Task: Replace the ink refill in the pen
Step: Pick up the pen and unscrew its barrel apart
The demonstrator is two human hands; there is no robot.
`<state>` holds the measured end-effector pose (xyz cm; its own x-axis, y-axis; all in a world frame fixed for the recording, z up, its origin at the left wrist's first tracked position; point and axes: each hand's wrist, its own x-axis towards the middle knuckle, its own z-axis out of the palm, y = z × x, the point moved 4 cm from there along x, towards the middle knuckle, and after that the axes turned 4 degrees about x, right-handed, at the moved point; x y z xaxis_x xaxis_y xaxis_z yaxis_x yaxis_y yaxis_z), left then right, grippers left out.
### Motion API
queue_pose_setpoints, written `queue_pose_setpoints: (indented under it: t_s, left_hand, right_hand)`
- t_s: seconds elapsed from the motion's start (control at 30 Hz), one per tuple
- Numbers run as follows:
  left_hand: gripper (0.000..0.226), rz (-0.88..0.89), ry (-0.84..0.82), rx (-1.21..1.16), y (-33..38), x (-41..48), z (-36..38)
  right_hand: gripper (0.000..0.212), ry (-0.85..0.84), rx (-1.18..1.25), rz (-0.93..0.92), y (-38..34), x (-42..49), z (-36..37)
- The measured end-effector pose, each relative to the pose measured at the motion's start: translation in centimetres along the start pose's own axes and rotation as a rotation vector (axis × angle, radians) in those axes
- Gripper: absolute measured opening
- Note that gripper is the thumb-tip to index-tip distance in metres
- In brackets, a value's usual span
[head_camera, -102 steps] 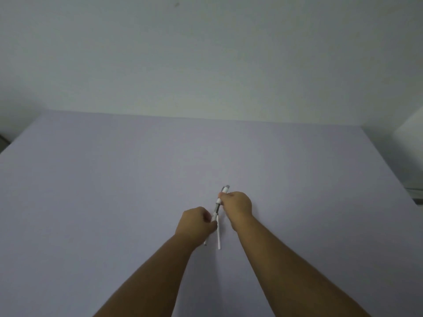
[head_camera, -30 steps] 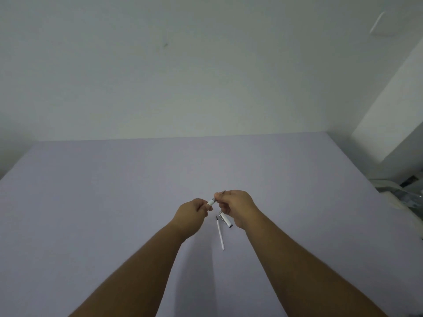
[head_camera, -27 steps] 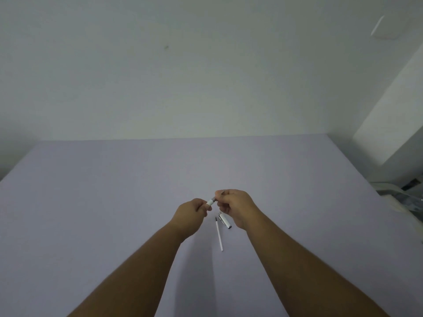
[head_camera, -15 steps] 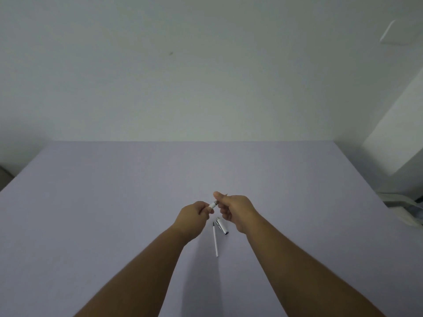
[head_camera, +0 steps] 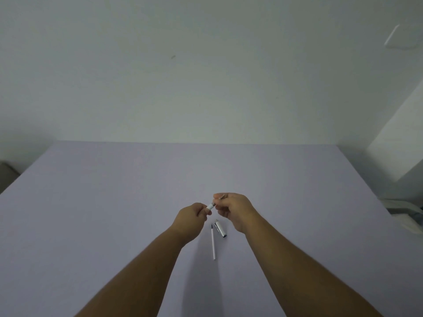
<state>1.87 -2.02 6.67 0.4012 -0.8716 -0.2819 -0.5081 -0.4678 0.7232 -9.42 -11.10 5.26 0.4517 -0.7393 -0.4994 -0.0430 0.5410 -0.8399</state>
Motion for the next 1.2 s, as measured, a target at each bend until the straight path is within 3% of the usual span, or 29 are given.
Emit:
queue_pose_setpoints:
  t_s: [0.1, 0.3, 0.37, 0.47, 0.67, 0.9, 1.03, 1.2]
  left_hand:
    - [0.028, -0.007, -0.006, 0.004, -0.03, -0.06, 0.20]
    - [0.023, -0.004, -0.008, 0.006, -0.03, -0.45, 0.29]
    - [0.024, -0.008, -0.004, -0.001, -0.05, -0.54, 0.27]
    - [0.023, -0.014, 0.008, -0.005, -0.05, -0.55, 0.21]
    - [0.028, -0.024, 0.020, -0.007, -0.24, -0.60, 0.18]
    - [0.025, -0.028, 0.020, -0.001, -0.34, -0.46, 0.20]
    - [0.025, -0.038, 0.016, -0.041, -0.12, -0.38, 0.29]
    - [0.026, -0.111, 0.015, -0.187, 0.09, -0.19, 0.41]
  right_hand:
    - [0.013, 0.066, -0.036, 0.022, 0.04, 0.02, -0.27]
    - [0.007, 0.038, 0.010, 0.017, 0.10, -0.13, -0.14]
    - [0.018, 0.115, -0.036, 0.037, 0.24, -0.08, -0.48]
    - [0.008, 0.083, -0.013, -0.005, 0.26, -0.16, -0.39]
    - [0.016, 0.108, -0.055, 0.039, 0.30, -0.12, -0.14]
    - [0.007, 0.082, -0.010, 0.055, 0.40, -0.12, 0.04]
    - [0.010, 0.062, -0.049, -0.037, 0.35, -0.04, 0.13]
    - [0.028, 0.038, 0.053, -0.139, -0.45, 0.25, 0.36]
